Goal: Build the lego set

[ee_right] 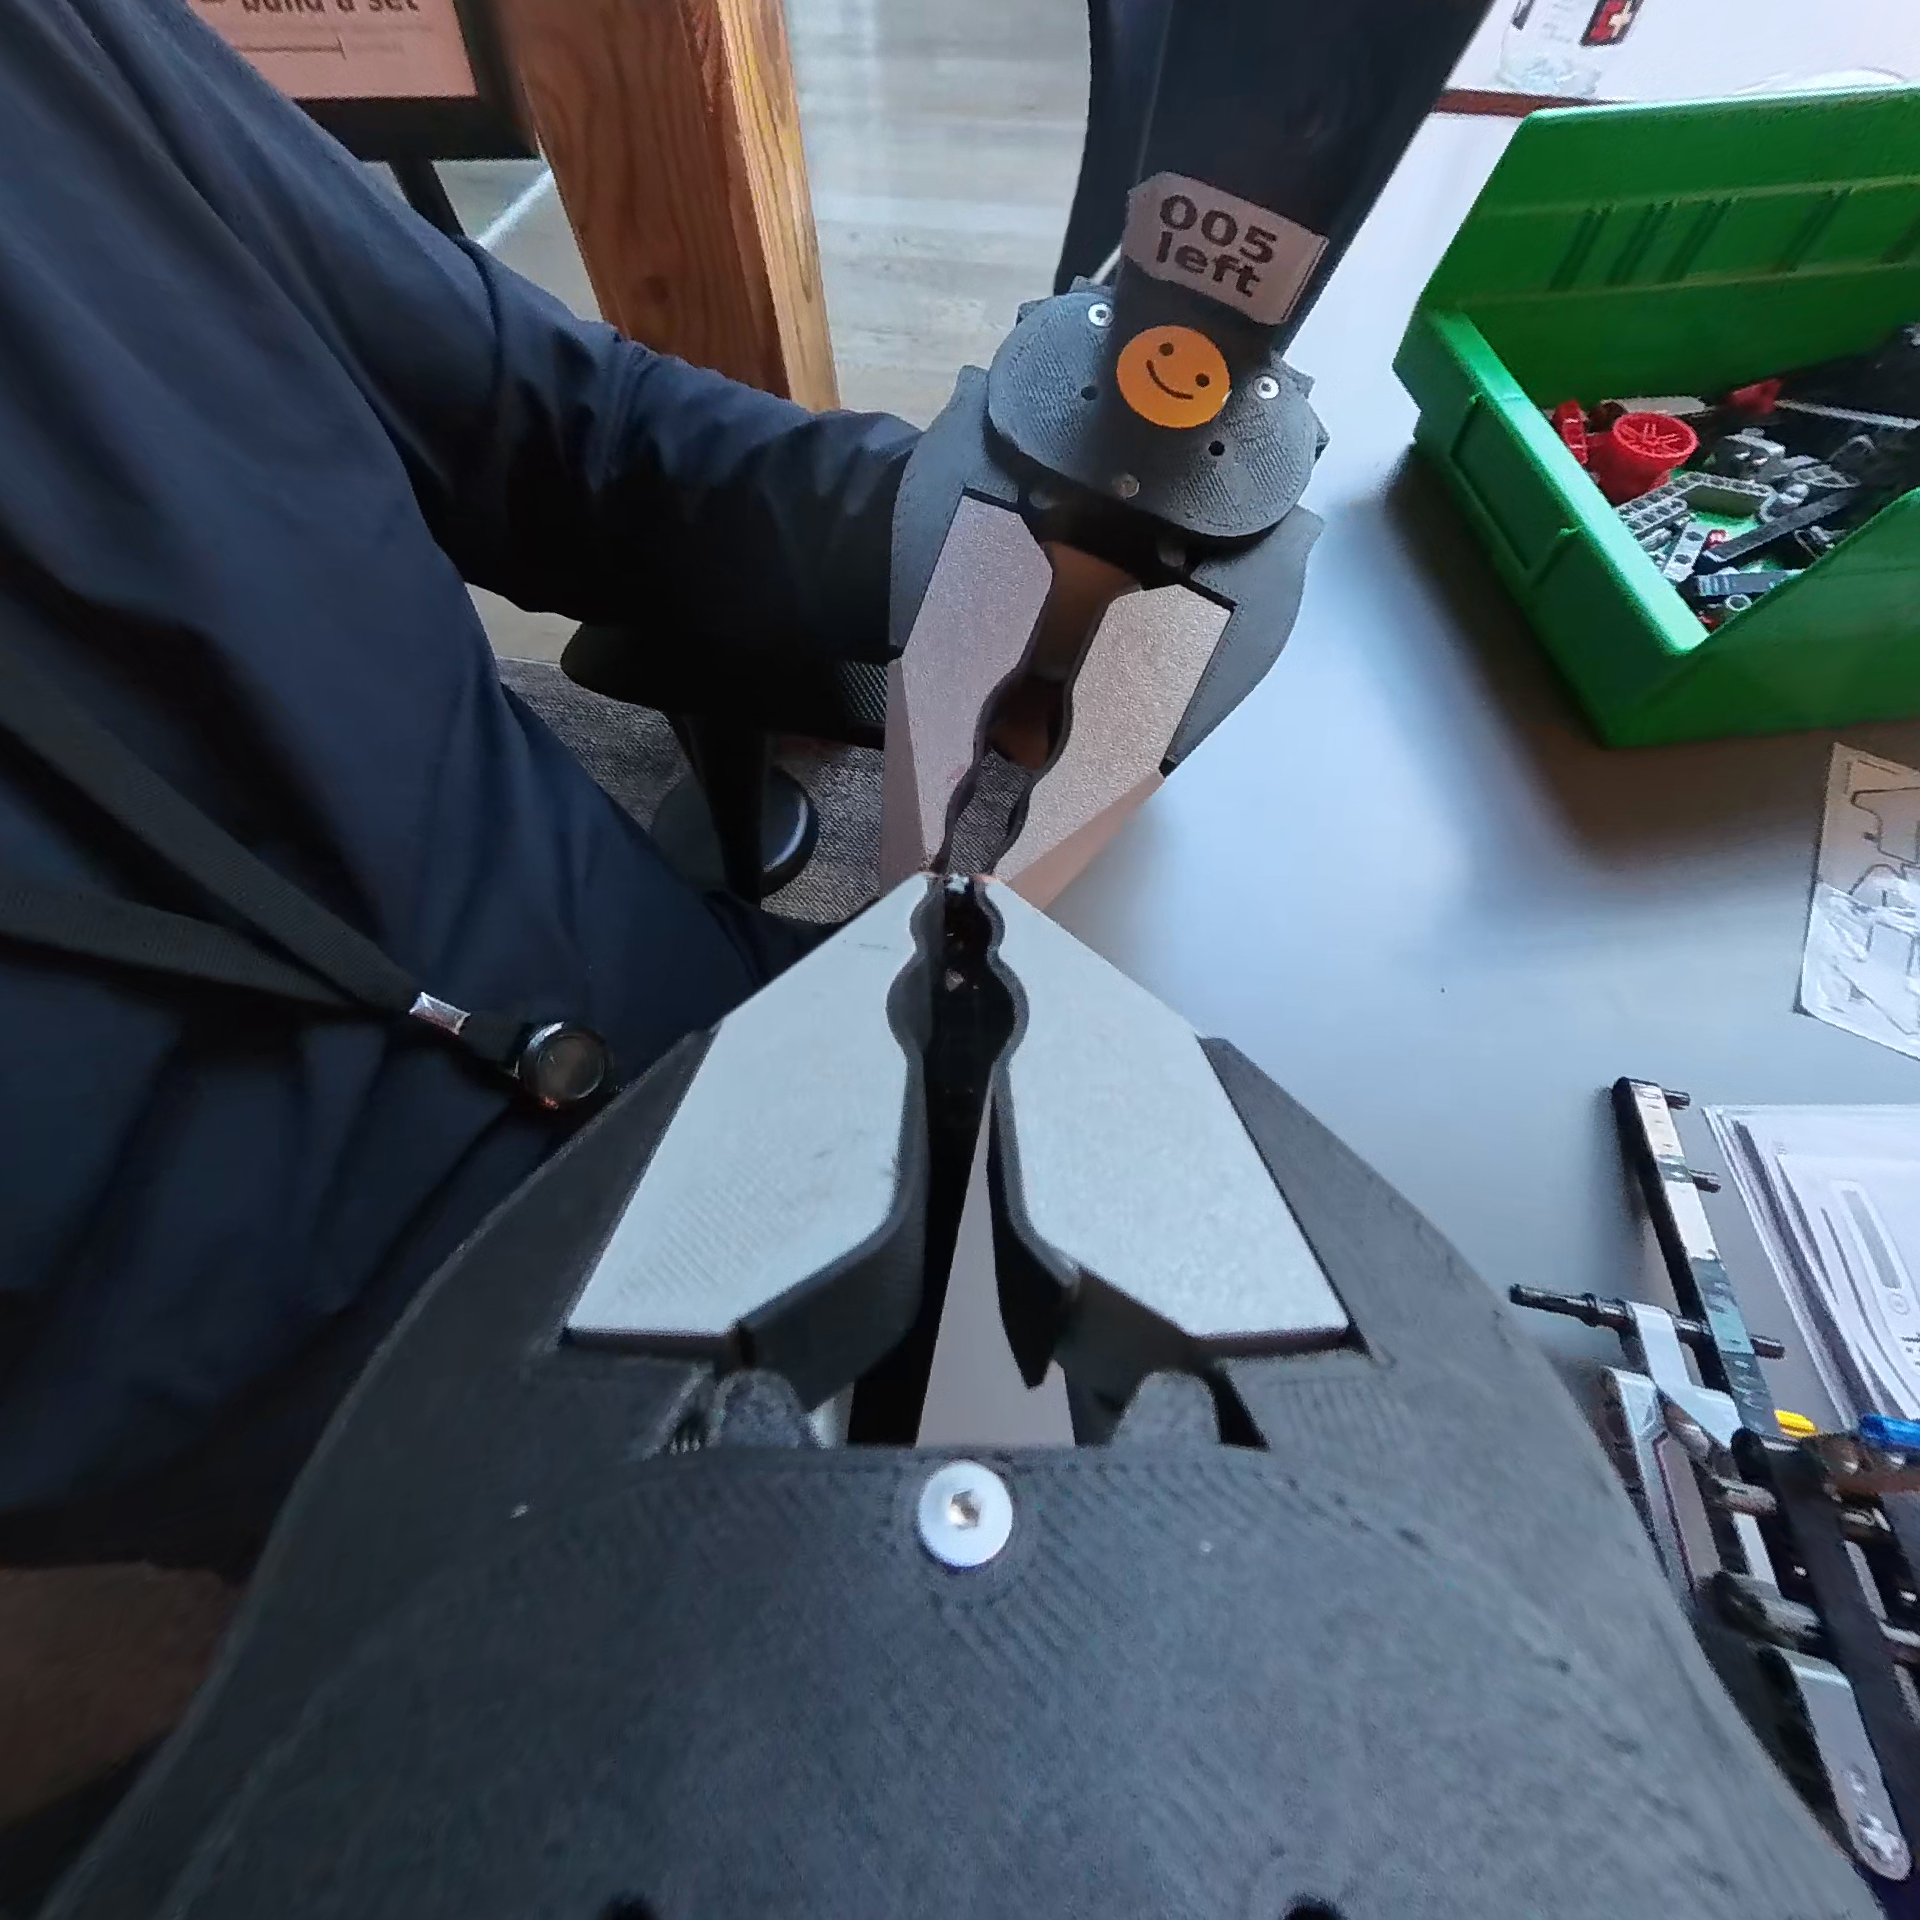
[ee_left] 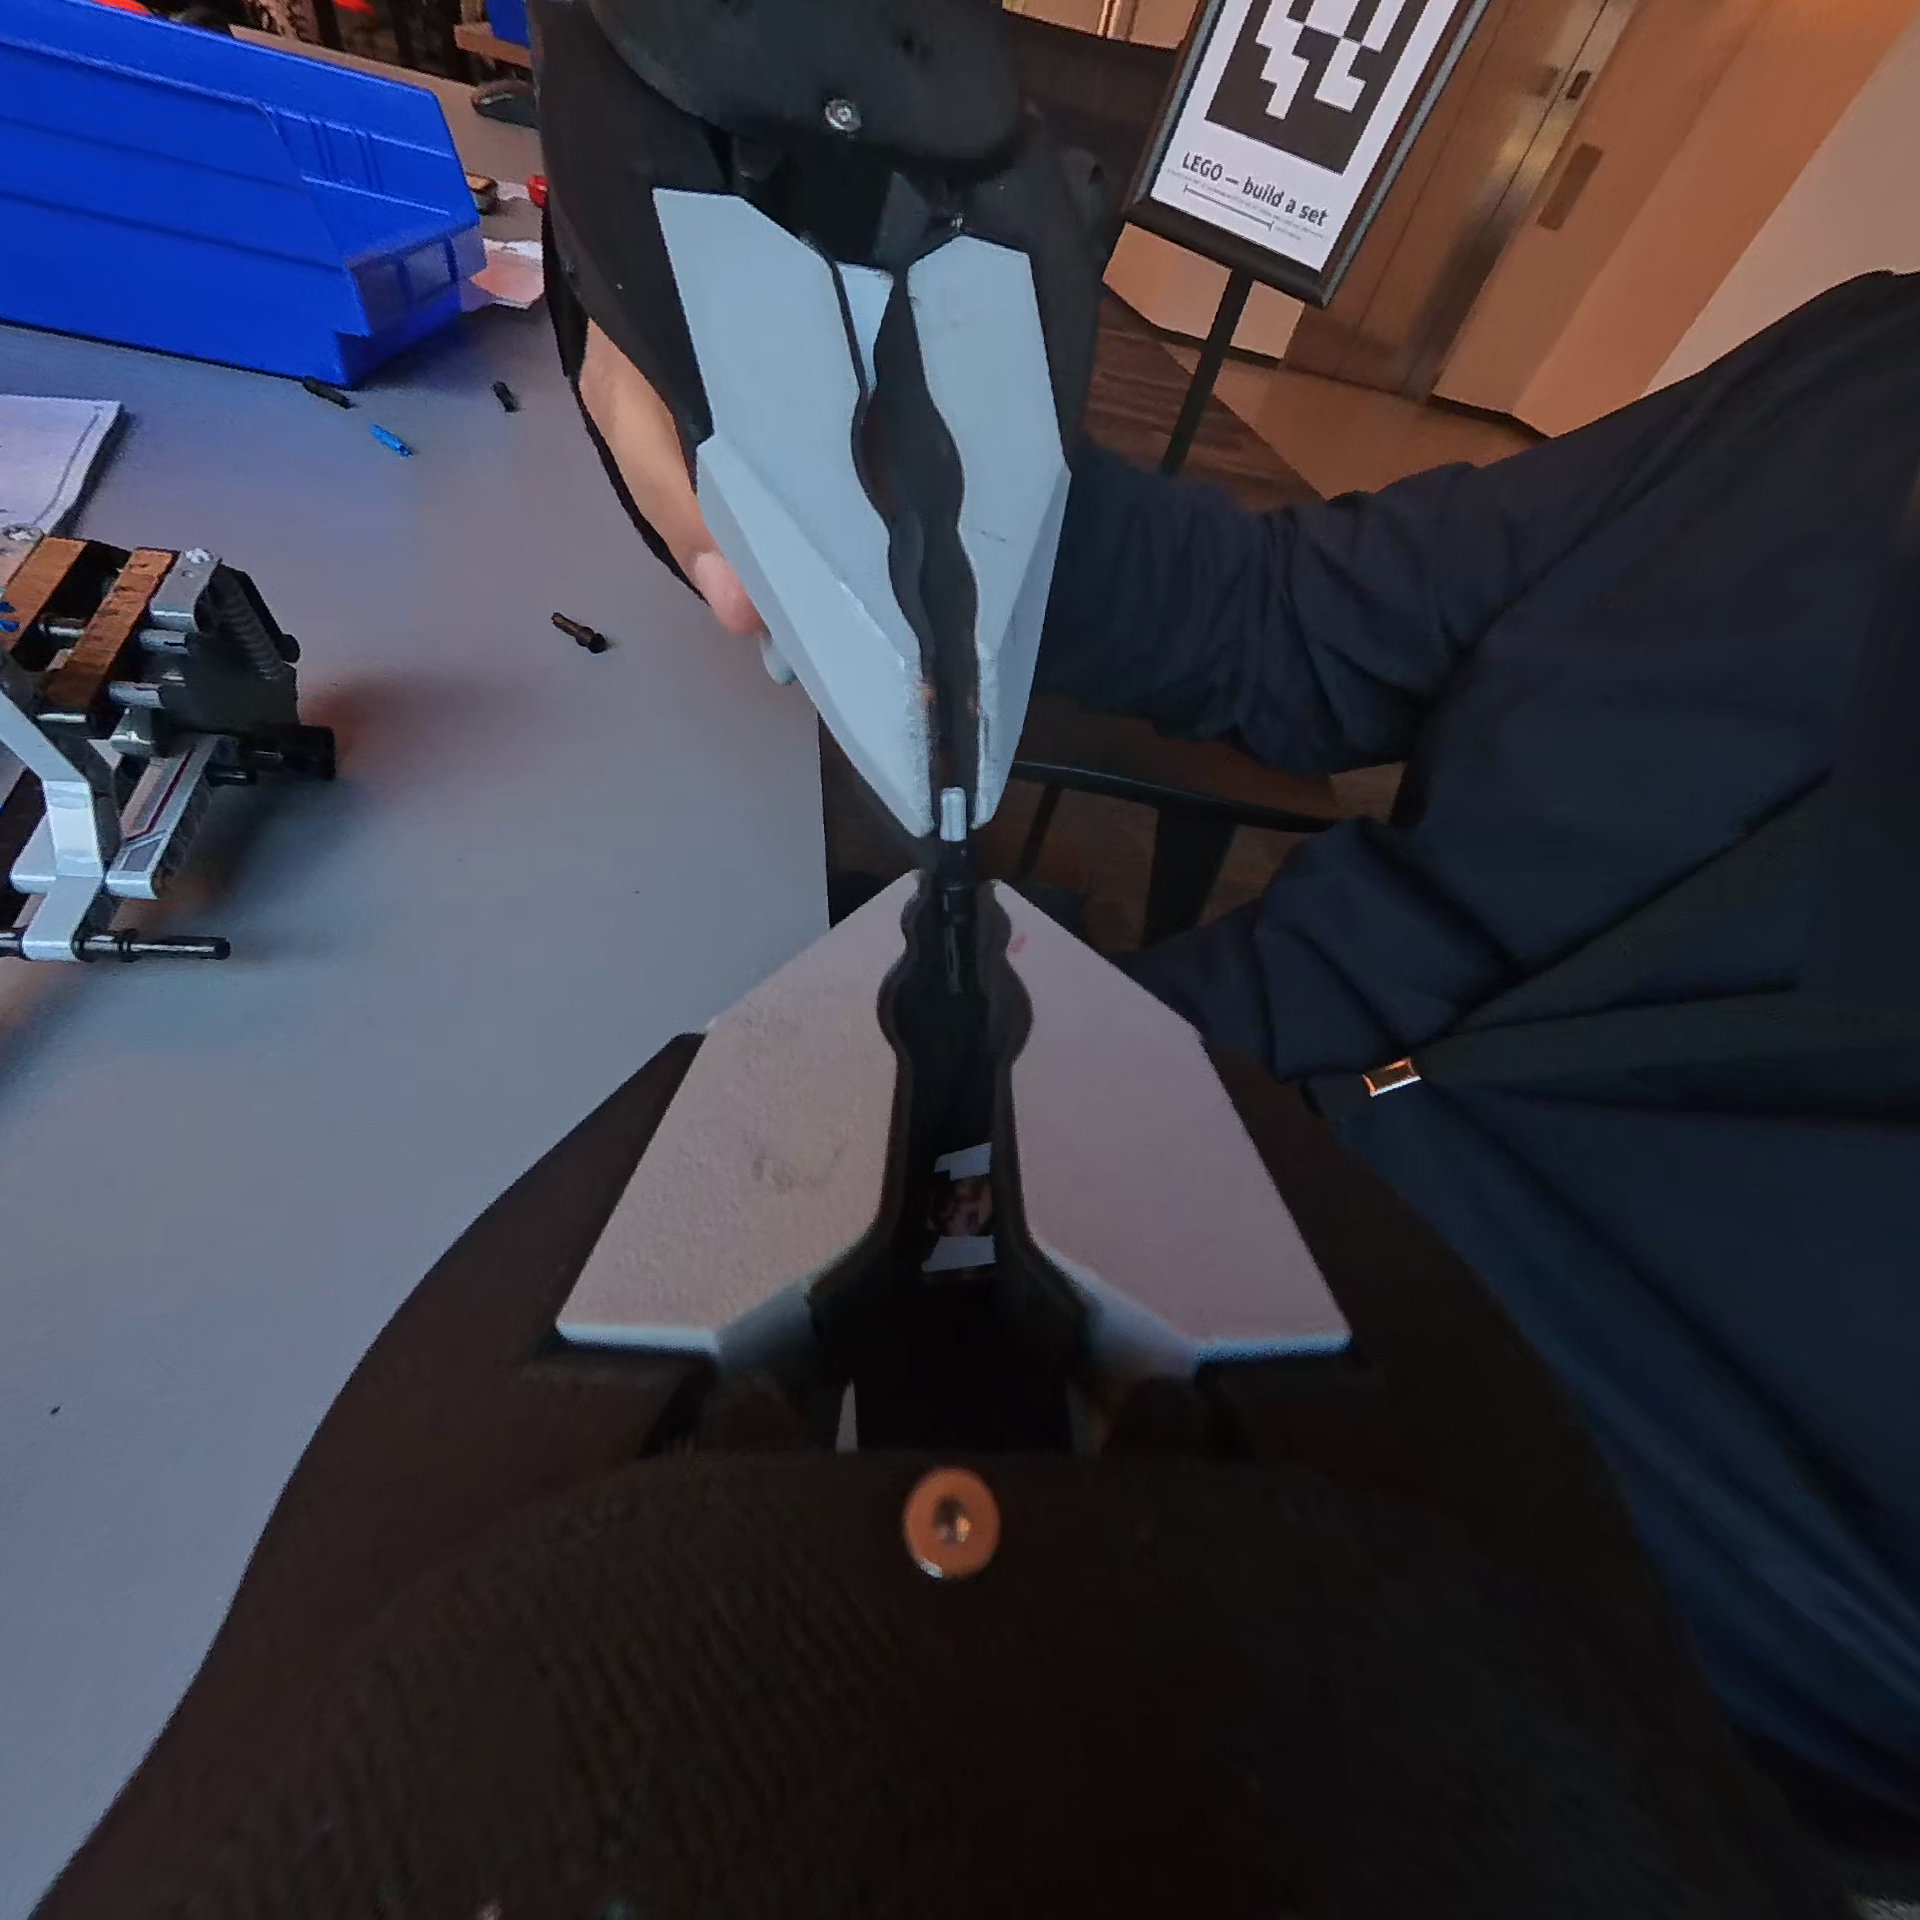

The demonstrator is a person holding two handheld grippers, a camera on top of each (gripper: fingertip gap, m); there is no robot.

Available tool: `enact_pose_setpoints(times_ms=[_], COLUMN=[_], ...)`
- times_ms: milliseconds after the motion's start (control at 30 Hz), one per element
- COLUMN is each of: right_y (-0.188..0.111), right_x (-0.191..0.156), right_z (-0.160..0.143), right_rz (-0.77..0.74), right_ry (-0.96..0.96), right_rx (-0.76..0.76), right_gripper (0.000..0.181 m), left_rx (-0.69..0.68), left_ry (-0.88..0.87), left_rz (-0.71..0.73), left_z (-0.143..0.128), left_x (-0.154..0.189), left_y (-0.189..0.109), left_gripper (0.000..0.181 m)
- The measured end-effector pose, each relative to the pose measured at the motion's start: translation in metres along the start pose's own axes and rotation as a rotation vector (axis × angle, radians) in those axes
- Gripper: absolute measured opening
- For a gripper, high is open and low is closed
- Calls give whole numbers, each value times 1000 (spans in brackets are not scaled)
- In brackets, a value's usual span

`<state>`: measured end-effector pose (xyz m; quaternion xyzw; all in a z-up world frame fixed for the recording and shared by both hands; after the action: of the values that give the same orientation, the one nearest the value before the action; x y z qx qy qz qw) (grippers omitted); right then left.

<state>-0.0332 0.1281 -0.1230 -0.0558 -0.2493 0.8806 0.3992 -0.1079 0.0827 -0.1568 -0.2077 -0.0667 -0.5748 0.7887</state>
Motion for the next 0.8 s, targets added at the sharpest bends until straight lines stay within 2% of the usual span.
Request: enact_pose_setpoints(times_ms=[500, 633, 733, 800], right_y=[-1, -6, -10, -12], right_x=[5, 9, 11, 12], right_z=[-5, -3, -5, -5], right_rz=[-36, -86, -105, -131], right_ry=[53, 55, 56, 52], right_rx=[39, 45, 29, 19], right_gripper=[1, 0, 0, 0], left_rx=[8, 64, 103, 124], left_ry=[-23, -60, -111, -126], left_rz=[54, 75, 104, 111], left_z=[1, 5, 8, 9], left_x=[-6, -11, -17, -19], left_y=[1, -2, -6, -7], left_gripper=[5, 6, 20, 19])
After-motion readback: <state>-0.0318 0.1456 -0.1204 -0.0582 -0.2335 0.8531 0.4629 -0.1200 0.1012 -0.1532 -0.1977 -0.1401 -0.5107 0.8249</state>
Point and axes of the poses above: each gripper's, where its closed fingertips meet, y out along the fingers, z out of its top, x = y × z across the jaws, the point moved 6 cm from there along -y, back along the fingers, and after that the axes turned 8 degrees about -y, right-handed, at the moved point
